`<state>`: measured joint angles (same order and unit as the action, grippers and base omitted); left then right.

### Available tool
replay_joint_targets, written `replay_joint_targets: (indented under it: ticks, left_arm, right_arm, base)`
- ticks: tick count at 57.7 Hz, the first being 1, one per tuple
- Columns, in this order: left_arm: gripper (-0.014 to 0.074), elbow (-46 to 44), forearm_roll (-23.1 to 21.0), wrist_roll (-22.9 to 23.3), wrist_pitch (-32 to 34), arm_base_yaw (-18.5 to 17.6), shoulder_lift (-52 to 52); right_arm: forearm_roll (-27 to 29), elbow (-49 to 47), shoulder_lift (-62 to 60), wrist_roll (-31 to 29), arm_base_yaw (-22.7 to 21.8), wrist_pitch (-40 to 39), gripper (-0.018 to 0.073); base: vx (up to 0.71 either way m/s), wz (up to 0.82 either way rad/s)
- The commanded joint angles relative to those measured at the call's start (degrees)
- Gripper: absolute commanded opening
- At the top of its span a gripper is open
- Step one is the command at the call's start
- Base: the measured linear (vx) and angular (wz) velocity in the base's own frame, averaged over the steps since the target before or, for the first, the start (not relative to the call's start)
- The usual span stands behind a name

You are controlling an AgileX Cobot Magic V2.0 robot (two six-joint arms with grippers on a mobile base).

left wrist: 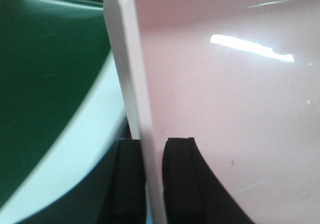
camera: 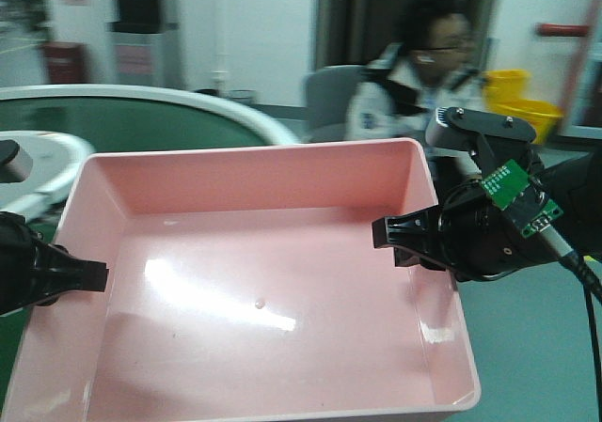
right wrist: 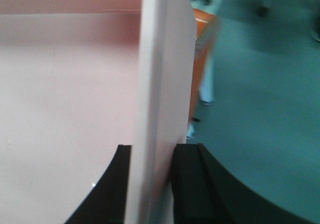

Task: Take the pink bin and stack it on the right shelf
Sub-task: 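Hold the pink bin with both grippers while the base drives to the table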

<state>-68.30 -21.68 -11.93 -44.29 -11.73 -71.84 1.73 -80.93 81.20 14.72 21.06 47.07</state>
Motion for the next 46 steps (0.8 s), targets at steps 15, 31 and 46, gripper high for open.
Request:
replay_joint_targets:
  ticks: [15,31,46]
  left_arm:
    - [-0.0001,-1.68,-2.59,-1.08,0.81,-0.32,2.09]
    - [-0.0001,-1.68,-2.59,-1.08,0.77,-0.32,2.09]
    - [-0.0001,-1.68,-2.59,-1.08,0.77,-0.32,2.09]
  right_arm:
    - [-1.73,-1.89,-2.24,0.5,-0.6,-6.98,-0.0008]
    - [-1.73,-1.89,-2.24,0.5,-0.6,-6.79,-0.0008]
    - [-1.73,-1.89,-2.24,0.5,-0.6,-6.67,-0.0008]
  base:
    - [-0.1,-0.97]
    - [0.03,-0.74]
    - [0.17,-0.48]
